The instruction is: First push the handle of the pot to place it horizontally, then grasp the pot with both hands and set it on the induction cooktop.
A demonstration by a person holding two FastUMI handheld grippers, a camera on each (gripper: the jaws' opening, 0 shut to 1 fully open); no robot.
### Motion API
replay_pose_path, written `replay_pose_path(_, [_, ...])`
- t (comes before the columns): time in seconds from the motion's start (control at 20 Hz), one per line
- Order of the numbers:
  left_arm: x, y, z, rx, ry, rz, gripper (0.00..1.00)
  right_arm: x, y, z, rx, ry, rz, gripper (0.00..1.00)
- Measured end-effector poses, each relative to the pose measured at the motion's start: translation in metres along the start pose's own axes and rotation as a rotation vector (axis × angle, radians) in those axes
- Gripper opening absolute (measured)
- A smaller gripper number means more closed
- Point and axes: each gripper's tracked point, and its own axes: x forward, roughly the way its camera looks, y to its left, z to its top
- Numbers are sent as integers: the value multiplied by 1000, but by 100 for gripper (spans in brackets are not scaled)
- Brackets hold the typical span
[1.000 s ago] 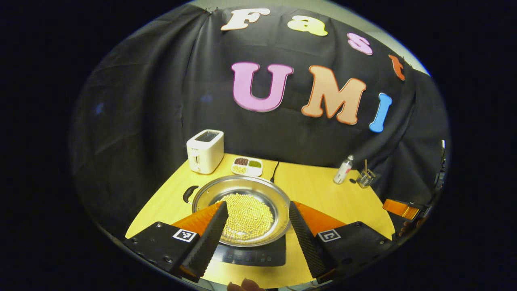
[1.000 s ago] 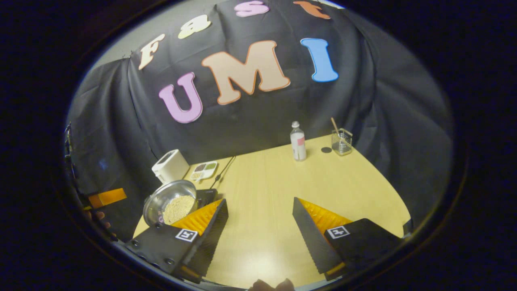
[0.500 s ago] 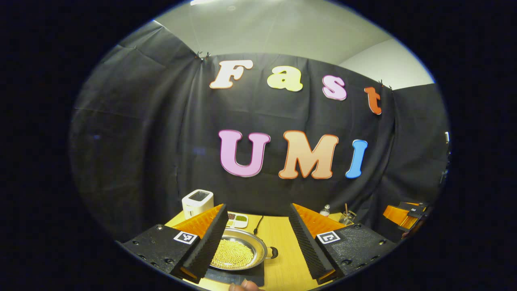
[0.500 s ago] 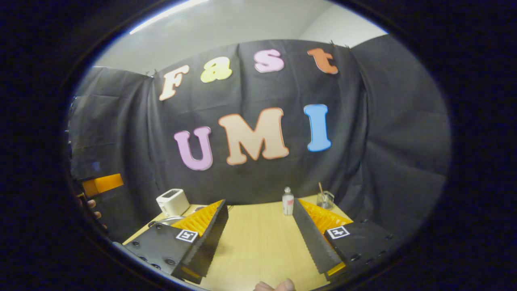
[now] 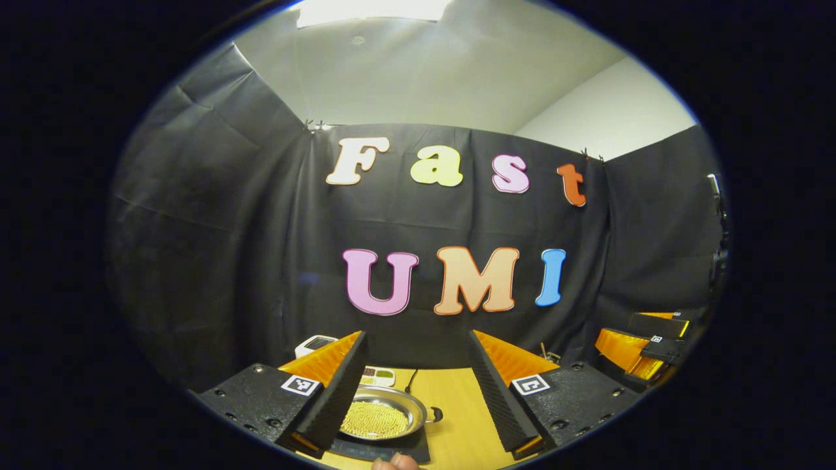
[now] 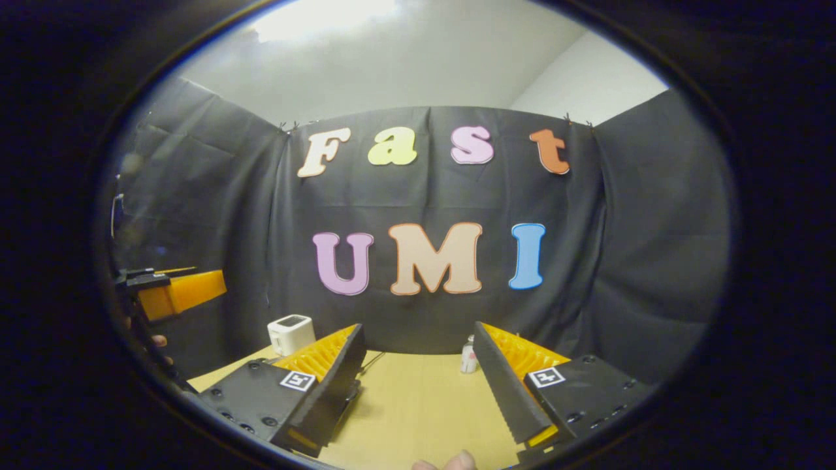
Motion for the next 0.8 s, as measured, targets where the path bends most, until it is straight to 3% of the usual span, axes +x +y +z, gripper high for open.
replay_pose_path(0.05, [-3,-1,5,3,-6,-6,92,-2,0,4,19,-4,-11,97])
replay_pose_path(0.2, [-12,7,0,18,13,13,88,-4,-3,12,83,-12,-20,97])
replay_pose_path(0.8, [-14,-17,-5,-28,36,6,92,-26,-29,17,69,-27,-40,97])
